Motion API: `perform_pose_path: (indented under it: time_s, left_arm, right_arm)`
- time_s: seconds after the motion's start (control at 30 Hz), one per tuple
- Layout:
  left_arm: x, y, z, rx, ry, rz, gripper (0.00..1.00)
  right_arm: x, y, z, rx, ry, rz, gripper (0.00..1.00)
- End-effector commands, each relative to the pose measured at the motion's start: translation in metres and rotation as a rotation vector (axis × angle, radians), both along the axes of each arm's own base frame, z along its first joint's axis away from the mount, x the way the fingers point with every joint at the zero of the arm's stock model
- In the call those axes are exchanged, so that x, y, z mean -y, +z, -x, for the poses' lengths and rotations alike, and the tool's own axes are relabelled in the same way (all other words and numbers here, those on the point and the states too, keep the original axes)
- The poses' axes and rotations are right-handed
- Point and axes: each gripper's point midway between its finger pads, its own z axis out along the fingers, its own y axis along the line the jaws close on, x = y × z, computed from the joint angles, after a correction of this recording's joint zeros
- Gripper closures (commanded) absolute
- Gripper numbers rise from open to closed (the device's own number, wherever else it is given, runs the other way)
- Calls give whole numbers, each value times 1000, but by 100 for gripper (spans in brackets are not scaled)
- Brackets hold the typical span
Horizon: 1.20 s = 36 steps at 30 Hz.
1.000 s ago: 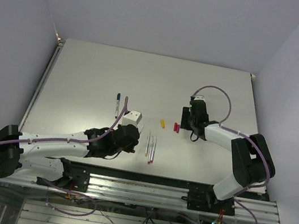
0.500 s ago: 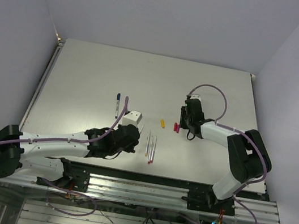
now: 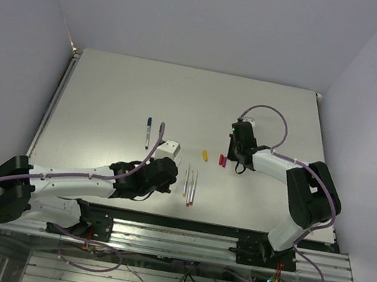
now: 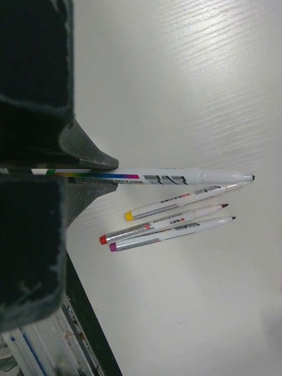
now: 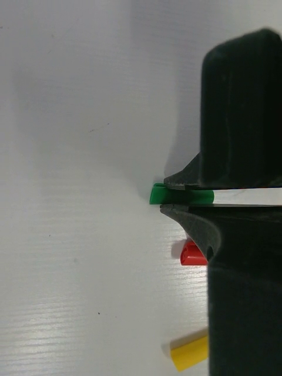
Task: Insert the pens into the pen caps
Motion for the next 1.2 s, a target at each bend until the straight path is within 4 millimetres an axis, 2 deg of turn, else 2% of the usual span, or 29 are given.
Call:
perform_pose_path:
  time_s: [0.0,0.23,0.4,0.57,0.77,0.93,0.97,1.17]
  left_arm:
    - [8,0,-1,10,-15,20,93]
    - [17,7,-6,51,-36,49,93]
    - [31,23,-13,111,-68,105,93]
    - [43,43,-15,176,-110,200,93]
    - [59,84,-11,281,-175,390,93]
    - [74,111,0,342,-271,517,93]
    - [77,115,2,348,-288,541,93]
    - [91,132,11,374,-343,681,93]
  right_arm:
    - [14,-9,21,-81,-26,50,100]
    - [14,62,1,127,-56,-1,100]
    - [2,112,4,274,-21,-146,100]
    - [-17,165,20,453,58,-359,100]
    - [-36,222,47,647,159,-617,100]
    - [-51,258,68,769,263,-811,100]
    - [-55,270,74,807,293,-865,100]
    - [-65,301,103,912,418,-1070,100]
